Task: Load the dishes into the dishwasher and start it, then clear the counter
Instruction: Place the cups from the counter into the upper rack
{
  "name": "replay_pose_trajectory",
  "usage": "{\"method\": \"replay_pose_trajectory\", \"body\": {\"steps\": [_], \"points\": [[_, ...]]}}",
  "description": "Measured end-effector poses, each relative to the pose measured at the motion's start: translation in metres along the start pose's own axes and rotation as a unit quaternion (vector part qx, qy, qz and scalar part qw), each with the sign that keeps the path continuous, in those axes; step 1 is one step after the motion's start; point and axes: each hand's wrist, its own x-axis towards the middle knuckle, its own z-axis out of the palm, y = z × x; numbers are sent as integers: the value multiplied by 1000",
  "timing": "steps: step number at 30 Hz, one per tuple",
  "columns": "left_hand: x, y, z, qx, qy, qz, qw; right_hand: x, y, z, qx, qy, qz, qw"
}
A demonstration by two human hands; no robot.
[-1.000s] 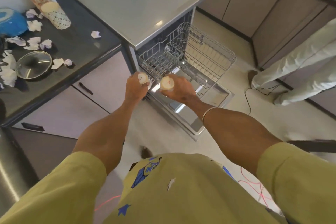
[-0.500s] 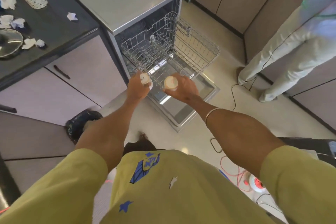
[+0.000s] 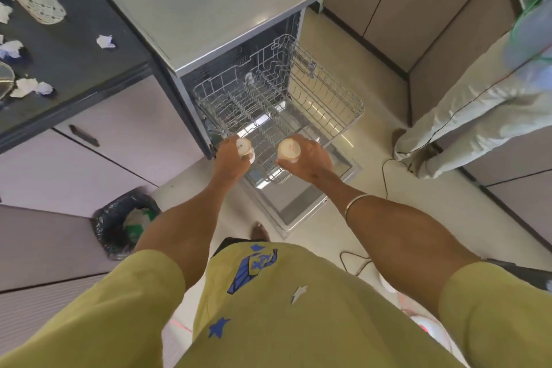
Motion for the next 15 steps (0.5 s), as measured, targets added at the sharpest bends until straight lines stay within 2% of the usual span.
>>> {"method": "replay_pose_trajectory", "body": {"steps": [8, 15], "points": [[31, 22, 14, -48, 15, -46, 998, 58, 8, -24, -12, -25, -18, 999], [53, 36, 21, -78, 94, -112, 986, 119, 12, -26, -21, -49, -51, 997]]}}
